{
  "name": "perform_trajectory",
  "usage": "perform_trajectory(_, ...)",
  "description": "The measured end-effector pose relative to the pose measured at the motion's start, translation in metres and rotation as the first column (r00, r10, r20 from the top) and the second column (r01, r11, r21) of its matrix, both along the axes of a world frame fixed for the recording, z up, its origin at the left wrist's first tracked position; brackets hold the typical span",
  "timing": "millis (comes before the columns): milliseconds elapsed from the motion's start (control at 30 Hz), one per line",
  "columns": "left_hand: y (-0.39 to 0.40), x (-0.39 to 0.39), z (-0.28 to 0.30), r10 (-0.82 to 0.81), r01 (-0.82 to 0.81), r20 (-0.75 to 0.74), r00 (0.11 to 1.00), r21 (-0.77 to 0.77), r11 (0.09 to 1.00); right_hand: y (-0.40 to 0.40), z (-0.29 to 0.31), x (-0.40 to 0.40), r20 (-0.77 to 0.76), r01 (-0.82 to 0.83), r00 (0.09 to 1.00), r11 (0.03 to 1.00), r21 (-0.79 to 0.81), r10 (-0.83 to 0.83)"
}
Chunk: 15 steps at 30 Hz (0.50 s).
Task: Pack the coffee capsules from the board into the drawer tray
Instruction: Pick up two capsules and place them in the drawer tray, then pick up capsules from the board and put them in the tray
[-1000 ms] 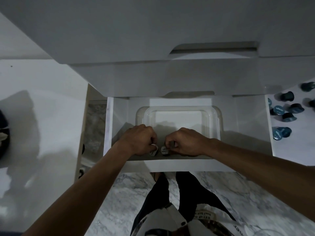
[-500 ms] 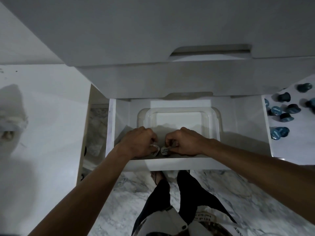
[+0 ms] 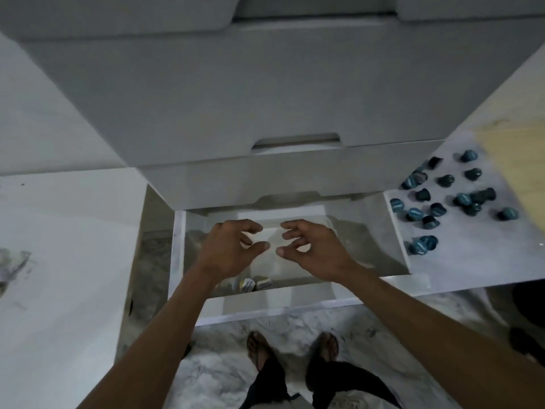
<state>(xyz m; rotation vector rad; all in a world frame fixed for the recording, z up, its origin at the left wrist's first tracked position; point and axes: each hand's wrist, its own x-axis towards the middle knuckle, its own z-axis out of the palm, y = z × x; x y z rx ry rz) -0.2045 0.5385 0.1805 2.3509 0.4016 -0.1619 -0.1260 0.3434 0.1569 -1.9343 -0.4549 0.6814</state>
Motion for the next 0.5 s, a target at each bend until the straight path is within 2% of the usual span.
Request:
perform_trajectory(233,-0.082,0.033,0.031,-0.038,0.043,0.134,0.990,-0.036,0.998,-0.082,0.033,0.007,-0.007,0.183,0.983,0.976,0.117,-0.183)
perform_trajectory(500,-0.280,0.095,0.053,-0.037,0.081,0.327,0.944,-0.120,0.989,-0.288,0.042,0.042,0.142,0.389,0.908,0.919,0.064,-0.394)
